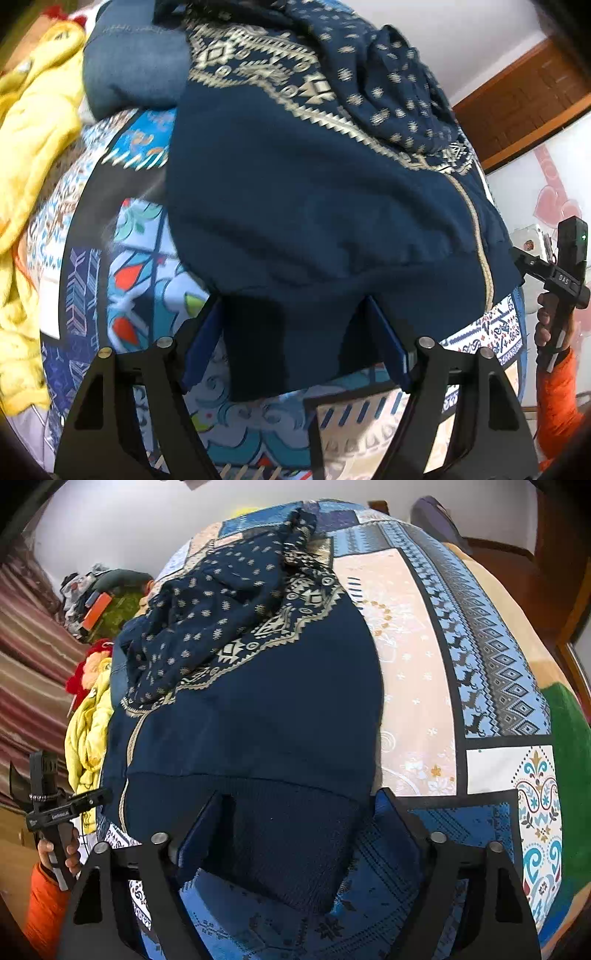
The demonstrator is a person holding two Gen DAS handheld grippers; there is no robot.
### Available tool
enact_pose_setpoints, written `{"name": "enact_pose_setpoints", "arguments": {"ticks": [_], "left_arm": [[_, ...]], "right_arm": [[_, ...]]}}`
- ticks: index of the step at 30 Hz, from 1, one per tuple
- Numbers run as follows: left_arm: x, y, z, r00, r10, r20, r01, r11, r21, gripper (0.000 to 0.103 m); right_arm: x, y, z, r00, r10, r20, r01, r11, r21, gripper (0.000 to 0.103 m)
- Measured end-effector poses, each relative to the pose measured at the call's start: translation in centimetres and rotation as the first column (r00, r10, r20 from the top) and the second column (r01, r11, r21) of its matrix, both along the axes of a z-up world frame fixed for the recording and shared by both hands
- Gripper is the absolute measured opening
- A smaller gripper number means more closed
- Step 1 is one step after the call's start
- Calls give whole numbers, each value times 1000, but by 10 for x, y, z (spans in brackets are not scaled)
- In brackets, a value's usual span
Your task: Fold large clothes
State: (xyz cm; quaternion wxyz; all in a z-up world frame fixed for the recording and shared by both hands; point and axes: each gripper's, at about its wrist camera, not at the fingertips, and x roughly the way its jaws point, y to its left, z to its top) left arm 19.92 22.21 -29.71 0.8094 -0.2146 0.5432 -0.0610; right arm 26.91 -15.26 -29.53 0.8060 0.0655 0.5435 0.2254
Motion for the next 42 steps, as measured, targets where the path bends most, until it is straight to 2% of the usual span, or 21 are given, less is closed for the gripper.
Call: {"name": "enact_pose_setpoints", "arguments": {"ticks": [1,3,5,6,7,8,12,16,21,23,25,30,33,36,42], "left_arm": [[0,-3,2,1000,-5,18,5,1000,8,65],[-2,-9,8,998,-9,54,7,1000,25,54],[-1,-11,15,997,-6,80,3,999,40,33],[-1,-11,19,996,-4,87,0,999,44,27],[1,-12,23,996,-1,95,-3,999,47,15],[1,-13,30,994,-5,108,-1,998,60,9],[4,-11,64,981,-19,192,-9,989,148,9],[17,0,100,959,-7,282,-44,984,171,9],[40,19,150,916,11,401,-83,983,164,8],[54,23,166,899,7,438,-96,979,182,8],[71,27,176,886,11,464,-111,976,189,8],[129,53,195,856,78,512,-165,978,128,8],[174,71,187,857,132,498,-224,966,130,8],[222,90,164,875,183,448,-266,955,131,8],[296,111,86,930,222,294,-282,942,180,9]], "right_arm": [[-2,2,0,1000,15,5,-15,1000,9,61],[-3,7,2,999,36,14,-36,999,22,32],[-1,11,4,999,52,10,-52,998,43,21],[-1,14,6,998,59,13,-60,997,47,16],[0,16,10,997,69,25,-70,996,48,16],[0,19,14,996,78,38,-80,996,45,15],[0,30,43,984,121,130,-128,991,49,14],[13,41,70,969,133,208,-151,986,76,14],[49,61,105,953,123,278,-155,983,96,14],[67,69,121,942,119,314,-155,984,92,14],[86,78,133,931,115,347,-154,984,86,14],[146,102,159,907,93,411,-137,987,79,14],[192,115,161,906,67,417,-109,991,79,14],[241,128,150,916,36,399,-68,996,66,14],[320,154,88,949,1,316,6,1000,-19,14]]}}
